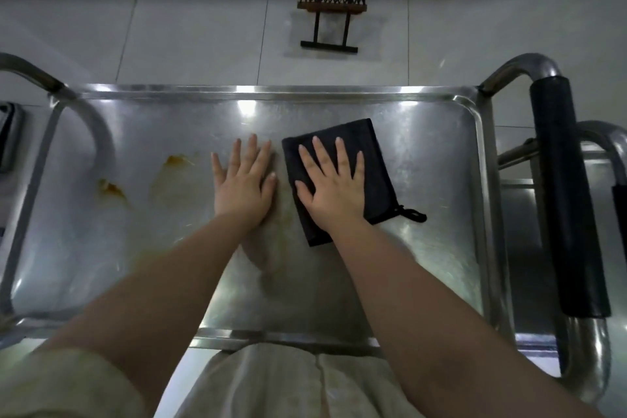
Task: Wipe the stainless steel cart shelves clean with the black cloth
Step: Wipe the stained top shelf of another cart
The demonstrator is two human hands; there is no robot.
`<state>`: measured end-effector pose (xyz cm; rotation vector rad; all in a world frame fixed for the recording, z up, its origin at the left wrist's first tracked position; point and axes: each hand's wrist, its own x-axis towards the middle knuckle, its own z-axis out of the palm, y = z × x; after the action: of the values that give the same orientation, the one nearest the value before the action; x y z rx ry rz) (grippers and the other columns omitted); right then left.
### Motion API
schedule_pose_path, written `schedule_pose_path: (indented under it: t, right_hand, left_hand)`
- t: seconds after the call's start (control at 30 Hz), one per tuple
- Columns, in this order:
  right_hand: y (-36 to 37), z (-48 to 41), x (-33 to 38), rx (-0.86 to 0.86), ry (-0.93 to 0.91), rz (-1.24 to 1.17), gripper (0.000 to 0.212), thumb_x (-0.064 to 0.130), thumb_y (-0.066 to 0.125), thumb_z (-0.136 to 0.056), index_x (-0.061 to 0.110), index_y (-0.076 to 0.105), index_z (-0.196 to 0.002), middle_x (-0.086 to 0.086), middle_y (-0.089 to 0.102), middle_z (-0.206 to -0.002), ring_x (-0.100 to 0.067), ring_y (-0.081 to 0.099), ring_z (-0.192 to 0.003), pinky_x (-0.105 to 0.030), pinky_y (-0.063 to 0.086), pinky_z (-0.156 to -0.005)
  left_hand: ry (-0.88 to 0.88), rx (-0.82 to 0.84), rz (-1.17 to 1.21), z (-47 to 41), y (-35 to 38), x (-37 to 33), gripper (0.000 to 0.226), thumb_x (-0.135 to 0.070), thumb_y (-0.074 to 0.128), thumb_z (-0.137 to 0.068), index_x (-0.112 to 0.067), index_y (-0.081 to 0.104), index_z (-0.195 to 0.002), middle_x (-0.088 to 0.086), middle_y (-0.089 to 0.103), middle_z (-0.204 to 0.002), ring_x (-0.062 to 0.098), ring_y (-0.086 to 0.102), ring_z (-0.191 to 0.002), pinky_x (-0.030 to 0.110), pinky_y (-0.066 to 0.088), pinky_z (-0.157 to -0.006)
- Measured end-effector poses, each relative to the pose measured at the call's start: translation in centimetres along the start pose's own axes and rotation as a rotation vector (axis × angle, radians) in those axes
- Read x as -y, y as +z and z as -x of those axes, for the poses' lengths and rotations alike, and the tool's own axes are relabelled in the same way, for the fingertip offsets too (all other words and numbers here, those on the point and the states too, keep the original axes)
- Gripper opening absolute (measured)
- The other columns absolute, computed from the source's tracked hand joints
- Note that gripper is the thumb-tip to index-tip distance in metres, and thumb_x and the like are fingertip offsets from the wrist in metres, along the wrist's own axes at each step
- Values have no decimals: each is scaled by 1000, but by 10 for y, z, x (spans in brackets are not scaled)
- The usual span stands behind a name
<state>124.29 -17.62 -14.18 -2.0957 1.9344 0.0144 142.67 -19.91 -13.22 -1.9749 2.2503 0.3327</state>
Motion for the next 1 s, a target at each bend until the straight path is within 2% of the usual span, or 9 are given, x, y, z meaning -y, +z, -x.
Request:
schedule_pose_path:
  t: [0.13, 0.27, 0.37, 0.47, 0.53, 0.67, 0.73, 0.87, 1.0]
  right_hand:
    - [-6, 0, -35, 10, 13, -12, 65, 63, 22, -94, 41, 8, -154, 12, 4, -164, -27, -10, -149, -55, -9, -117]
    - [-27, -11, -126, -46, 249, 17, 68, 64, 29, -92, 40, 13, -154, 10, 12, -163, -34, -3, -149, -56, 2, -119]
    - [-43, -20, -174, -25, 427, 62, 70, 67, 12, -89, 40, 5, -154, 8, 7, -164, -36, -5, -149, -58, 2, -118]
    - [-42, -36, -157, -36, 549, 47, 71, 65, 5, -89, 37, 0, -154, 8, 0, -164, -40, -8, -147, -63, 0, -115]
    - [-37, -55, -115, -37, 520, -1, 71, 63, 10, -89, 36, 1, -155, 9, -3, -164, -42, -10, -147, -65, -2, -114]
    - [-21, -85, -9, 38, 153, 0, 70, 61, 19, -90, 36, 3, -154, 11, -4, -163, -41, -16, -146, -62, -12, -112]
    - [-16, -87, 19, 89, 11, 27, 68, 62, 17, -92, 37, 3, -154, 11, -4, -164, -38, -19, -145, -62, -15, -112]
    - [-23, -89, -16, 73, -36, 30, 68, 67, 18, -92, 41, 7, -153, 15, 1, -163, -32, -12, -149, -60, -6, -116]
    - [-38, -71, -112, -19, 206, 40, 68, 68, 20, -91, 43, 5, -153, 16, 2, -163, -33, -5, -149, -58, 1, -117]
  left_hand:
    - [-6, 55, -14, -16, 4, 13, 60, -58, 9, -97, -43, -10, -152, -8, -13, -162, 19, -18, -148, 59, -13, -114]
    - [-3, 24, -2, -16, 8, 14, 59, -59, 11, -96, -45, -5, -152, -10, -8, -163, 19, -13, -149, 59, -10, -115]
    - [-3, 16, -4, -17, 9, 14, 59, -58, 11, -97, -45, -5, -152, -10, -9, -163, 19, -13, -149, 59, -10, -115]
    - [-11, 14, -17, -17, 8, 14, 60, -59, 7, -96, -44, -6, -152, -9, -10, -163, 19, -14, -149, 59, -10, -115]
    - [-16, 18, -20, -17, 8, 14, 61, -59, 5, -95, -44, -8, -152, -10, -12, -162, 19, -16, -148, 59, -10, -115]
    - [-19, 11, -31, -18, 10, 15, 62, -60, 4, -94, -42, -15, -151, -11, -14, -162, 17, -17, -148, 59, -10, -115]
    - [-29, 10, -42, -18, 11, 16, 63, -61, 2, -95, -41, -19, -150, -11, -16, -161, 16, -19, -147, 59, -10, -115]
    - [-22, 3, -27, -18, 11, 15, 63, -62, 4, -95, -42, -18, -150, -12, -15, -161, 15, -19, -147, 58, -10, -116]
    - [-15, 1, -16, -18, 10, 15, 62, -63, 4, -94, -44, -16, -150, -13, -16, -161, 14, -21, -146, 58, -10, -116]
